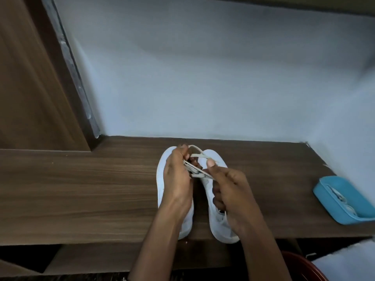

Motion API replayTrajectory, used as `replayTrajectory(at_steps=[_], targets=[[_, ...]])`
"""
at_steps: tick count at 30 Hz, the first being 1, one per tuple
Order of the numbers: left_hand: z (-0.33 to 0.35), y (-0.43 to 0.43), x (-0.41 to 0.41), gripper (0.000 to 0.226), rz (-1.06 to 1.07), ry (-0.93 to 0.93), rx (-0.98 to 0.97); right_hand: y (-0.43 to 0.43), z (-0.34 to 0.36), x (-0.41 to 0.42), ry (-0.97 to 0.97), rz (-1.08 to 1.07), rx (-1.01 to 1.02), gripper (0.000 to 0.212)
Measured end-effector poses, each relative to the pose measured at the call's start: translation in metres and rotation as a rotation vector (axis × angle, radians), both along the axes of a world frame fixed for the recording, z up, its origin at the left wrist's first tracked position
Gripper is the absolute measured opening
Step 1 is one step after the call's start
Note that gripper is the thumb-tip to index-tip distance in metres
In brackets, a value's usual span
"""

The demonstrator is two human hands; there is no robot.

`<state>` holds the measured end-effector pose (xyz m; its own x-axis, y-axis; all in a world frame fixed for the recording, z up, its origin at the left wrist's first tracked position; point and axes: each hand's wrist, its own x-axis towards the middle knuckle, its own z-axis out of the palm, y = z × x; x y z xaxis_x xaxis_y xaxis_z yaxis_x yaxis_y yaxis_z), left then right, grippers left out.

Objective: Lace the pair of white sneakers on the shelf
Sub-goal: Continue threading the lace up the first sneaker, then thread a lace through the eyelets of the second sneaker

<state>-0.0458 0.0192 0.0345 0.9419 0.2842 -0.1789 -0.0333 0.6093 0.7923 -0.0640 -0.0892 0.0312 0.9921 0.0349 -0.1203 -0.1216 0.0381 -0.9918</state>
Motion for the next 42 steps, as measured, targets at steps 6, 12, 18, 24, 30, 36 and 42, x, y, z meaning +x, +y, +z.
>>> replayTrajectory(at_steps=[6,12,18,24,30,36,42], targets=[[-0.014,-0.058,-0.029,0.035,-0.284,0.086,0.025,-0.020,-0.003,-0.011,0.114,-0.369,0.521,0.041],[-0.030,-0.110,-0.056,0.028,-0.657,0.039,0.446,-0.061,-0.022,-0.028,0.271,-0.541,0.457,0.036],[-0.032,-0.147,-0.070,0.046,-0.976,-0.001,0.487,-0.129,-0.036,-0.050,0.360,-0.793,0.470,0.032],[-0.045,-0.184,-0.077,0.050,-0.821,-0.125,0.826,-0.210,-0.050,-0.067,0.411,-0.989,0.249,0.040],[-0.071,-0.178,-0.072,0.017,-0.830,0.014,0.851,-0.282,-0.104,-0.087,0.670,-0.911,-0.031,0.030],[-0.106,-0.173,-0.073,0.006,-0.856,0.108,0.824,-0.302,-0.181,-0.089,0.871,-0.778,0.054,0.021],[-0.121,-0.176,-0.075,0.007,-0.860,0.137,0.776,-0.305,-0.180,-0.097,0.865,-0.765,0.134,0.037]])
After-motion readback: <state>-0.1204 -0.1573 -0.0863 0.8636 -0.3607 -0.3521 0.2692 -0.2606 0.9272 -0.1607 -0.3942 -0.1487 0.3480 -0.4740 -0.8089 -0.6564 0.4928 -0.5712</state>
